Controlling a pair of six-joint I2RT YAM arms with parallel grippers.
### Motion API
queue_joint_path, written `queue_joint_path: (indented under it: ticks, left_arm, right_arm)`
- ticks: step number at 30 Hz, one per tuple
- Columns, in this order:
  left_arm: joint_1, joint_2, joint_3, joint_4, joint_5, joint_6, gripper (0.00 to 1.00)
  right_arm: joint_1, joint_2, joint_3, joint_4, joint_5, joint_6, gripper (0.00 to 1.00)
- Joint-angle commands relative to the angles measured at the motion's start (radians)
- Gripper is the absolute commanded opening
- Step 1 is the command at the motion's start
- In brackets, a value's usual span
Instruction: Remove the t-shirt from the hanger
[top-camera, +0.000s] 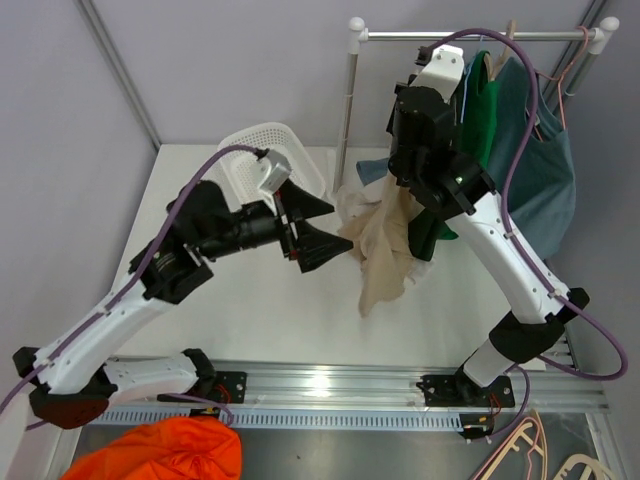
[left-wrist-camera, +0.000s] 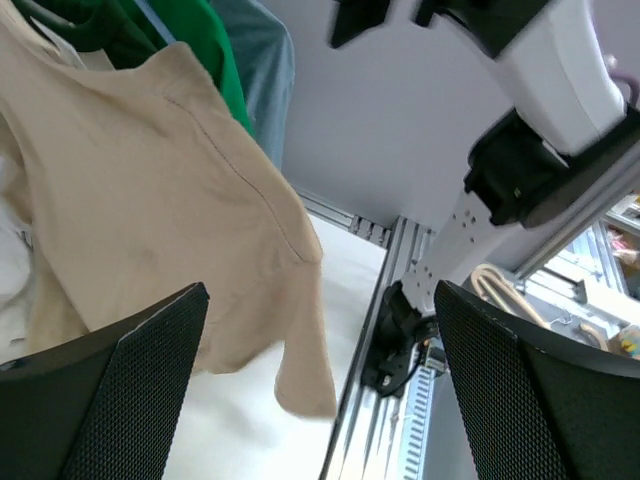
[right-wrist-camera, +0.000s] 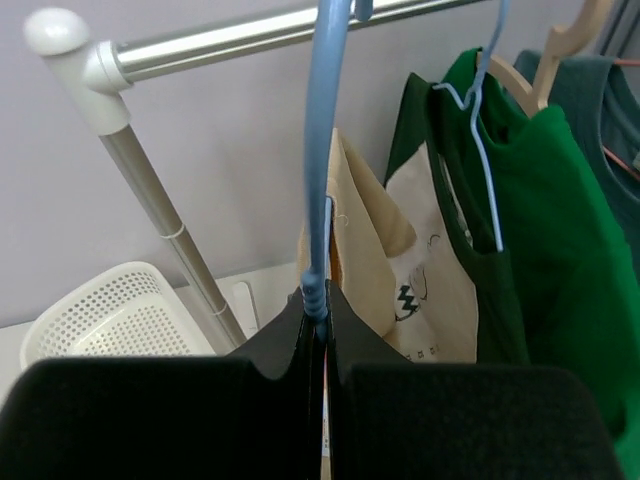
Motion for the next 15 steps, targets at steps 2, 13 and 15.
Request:
queue_joint_path:
  ticks: [2, 13, 15]
  left_arm:
    - [-0.09, -0.138, -0.09, -0.029, -0.205, 0.168, 0.99]
    - [-0.414, -0.088, -0.258, 0.112, -0.807, 0.481, 1.0]
    - [-0.44, -0.03, -0.252, 0.142, -0.945, 0.527, 0.99]
  right_arm:
    - [0.016, -0.054, 0.007, -0.062, 0.102, 0.157, 0.0]
    - [0.037, -0.02, 0.078, -0.135, 0.042, 0.236, 0.0]
    - [0.039, -0.019, 0.074, -0.135, 0.037, 0.247, 0.0]
